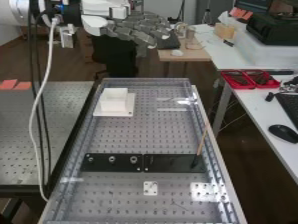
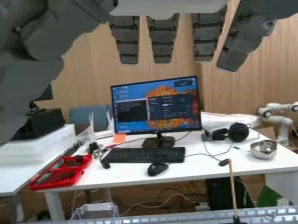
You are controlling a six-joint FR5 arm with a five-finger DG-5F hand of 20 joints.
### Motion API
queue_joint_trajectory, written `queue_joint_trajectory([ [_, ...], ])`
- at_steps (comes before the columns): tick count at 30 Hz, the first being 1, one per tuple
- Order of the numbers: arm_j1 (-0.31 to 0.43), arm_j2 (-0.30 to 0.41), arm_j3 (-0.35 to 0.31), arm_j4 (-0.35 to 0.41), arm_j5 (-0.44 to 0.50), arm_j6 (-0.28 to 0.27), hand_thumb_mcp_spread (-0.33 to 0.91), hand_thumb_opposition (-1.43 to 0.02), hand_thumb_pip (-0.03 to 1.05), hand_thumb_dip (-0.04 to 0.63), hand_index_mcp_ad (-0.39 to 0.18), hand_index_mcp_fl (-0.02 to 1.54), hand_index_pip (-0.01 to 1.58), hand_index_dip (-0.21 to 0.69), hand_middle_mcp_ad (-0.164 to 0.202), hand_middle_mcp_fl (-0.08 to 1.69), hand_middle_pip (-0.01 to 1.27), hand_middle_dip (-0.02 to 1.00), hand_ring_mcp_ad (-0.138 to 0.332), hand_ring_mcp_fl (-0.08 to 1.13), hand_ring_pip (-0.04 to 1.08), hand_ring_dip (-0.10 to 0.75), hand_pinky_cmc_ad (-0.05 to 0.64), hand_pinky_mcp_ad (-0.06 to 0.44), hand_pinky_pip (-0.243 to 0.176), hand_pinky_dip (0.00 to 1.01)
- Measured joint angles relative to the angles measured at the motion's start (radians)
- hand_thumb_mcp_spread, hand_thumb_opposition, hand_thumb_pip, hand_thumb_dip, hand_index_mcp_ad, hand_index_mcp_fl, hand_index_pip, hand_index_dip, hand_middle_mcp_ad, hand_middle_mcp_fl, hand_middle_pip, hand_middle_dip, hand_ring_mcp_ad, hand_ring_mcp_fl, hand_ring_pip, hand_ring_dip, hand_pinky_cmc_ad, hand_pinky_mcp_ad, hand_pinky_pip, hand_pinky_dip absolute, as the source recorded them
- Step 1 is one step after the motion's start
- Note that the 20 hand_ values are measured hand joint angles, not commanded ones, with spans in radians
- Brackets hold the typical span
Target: Grab the drill bit and place it in the clear container
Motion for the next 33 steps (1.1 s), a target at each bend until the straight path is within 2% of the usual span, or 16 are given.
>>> queue_joint_trajectory([
  [33, -0.003, -0.002, 0.0, 0.002, -0.005, -0.001, 0.22, -0.63, 0.3, 0.024, -0.061, 0.05, 0.09, 0.251, 0.087, -0.03, 0.13, 0.15, 0.237, -0.02, 0.12, 0.033, 0.328, 0.244, -0.094, 0.27],
])
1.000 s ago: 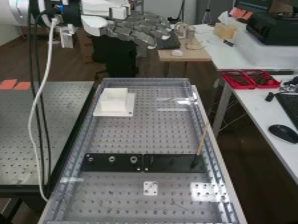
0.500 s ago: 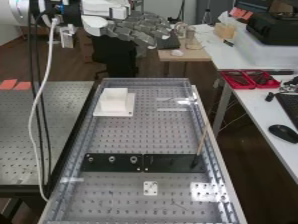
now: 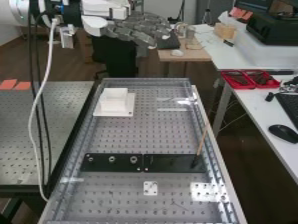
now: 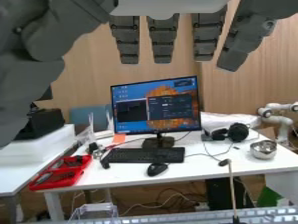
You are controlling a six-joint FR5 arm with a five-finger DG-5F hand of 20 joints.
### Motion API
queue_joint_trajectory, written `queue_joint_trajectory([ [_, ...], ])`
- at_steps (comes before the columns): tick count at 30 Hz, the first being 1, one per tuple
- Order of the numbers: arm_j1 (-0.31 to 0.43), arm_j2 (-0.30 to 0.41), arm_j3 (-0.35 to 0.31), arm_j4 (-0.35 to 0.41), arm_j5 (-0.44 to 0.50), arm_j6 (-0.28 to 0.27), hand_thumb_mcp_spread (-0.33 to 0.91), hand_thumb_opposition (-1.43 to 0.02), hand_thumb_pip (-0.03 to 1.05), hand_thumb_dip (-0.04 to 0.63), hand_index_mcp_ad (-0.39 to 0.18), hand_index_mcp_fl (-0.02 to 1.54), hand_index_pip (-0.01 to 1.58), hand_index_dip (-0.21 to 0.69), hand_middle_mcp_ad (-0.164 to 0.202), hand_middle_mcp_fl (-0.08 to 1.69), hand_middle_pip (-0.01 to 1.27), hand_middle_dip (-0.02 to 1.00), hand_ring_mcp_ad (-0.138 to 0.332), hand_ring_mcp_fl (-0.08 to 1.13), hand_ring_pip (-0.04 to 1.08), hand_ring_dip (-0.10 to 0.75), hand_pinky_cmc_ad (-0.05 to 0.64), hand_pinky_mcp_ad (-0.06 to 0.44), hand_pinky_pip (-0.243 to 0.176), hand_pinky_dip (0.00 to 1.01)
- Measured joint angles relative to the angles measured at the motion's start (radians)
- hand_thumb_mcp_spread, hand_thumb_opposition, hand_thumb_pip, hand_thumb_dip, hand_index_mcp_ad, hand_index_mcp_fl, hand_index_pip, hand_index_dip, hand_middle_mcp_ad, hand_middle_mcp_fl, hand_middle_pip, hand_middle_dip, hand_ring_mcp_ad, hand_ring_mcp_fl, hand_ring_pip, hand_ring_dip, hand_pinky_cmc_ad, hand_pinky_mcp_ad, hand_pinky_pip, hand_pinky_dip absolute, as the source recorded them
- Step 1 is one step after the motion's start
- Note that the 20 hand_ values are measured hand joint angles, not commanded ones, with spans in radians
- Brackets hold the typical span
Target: Grab the drill bit and place it in the clear container
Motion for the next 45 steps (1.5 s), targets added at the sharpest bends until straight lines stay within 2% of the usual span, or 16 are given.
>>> queue_joint_trajectory([
  [45, -0.016, -0.003, 0.006, 0.005, -0.019, 0.004, 0.21, -0.63, 0.3, 0.024, -0.063, 0.05, 0.09, 0.244, 0.091, -0.03, 0.13, 0.15, 0.229, -0.02, 0.12, 0.033, 0.328, 0.248, -0.094, 0.27],
])
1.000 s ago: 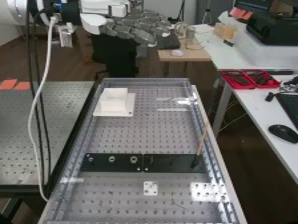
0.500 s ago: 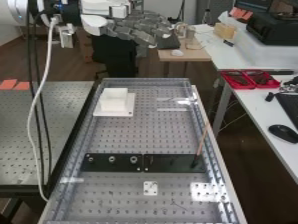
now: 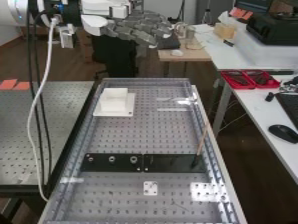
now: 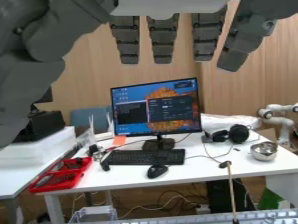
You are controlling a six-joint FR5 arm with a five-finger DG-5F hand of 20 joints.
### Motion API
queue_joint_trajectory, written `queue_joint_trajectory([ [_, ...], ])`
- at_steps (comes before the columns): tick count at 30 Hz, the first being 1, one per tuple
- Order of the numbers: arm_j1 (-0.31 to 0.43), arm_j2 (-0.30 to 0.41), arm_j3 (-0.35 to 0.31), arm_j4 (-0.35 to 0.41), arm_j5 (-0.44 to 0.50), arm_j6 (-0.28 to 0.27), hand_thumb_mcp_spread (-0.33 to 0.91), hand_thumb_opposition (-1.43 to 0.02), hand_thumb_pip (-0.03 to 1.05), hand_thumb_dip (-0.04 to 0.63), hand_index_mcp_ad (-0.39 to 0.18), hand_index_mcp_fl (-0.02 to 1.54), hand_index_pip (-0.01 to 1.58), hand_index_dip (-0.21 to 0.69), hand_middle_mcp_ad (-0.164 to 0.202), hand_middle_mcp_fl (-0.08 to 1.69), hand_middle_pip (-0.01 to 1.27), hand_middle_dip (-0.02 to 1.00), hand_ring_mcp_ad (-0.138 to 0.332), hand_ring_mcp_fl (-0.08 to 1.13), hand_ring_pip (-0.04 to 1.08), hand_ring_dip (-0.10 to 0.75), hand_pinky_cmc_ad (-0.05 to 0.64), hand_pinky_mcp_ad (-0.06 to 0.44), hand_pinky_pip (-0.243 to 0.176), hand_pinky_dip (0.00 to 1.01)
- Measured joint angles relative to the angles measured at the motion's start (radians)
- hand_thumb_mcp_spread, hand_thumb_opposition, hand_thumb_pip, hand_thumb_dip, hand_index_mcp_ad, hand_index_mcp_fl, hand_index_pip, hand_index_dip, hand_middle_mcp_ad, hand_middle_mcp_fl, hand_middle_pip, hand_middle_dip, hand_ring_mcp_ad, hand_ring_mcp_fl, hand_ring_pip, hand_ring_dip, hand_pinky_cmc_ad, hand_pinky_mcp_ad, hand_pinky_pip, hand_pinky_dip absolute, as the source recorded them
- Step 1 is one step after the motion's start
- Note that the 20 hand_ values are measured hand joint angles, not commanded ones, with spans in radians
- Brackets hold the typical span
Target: Grab the drill bit and place it in the clear container
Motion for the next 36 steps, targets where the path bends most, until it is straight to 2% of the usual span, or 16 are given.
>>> queue_joint_trajectory([
  [36, -0.01, 0.001, -0.004, 0.004, -0.009, 0.004, 0.21, -0.63, 0.3, 0.024, -0.063, 0.05, 0.09, 0.244, 0.091, -0.03, 0.13, 0.15, 0.227, -0.02, 0.12, 0.033, 0.33, 0.265, -0.094, 0.27],
])
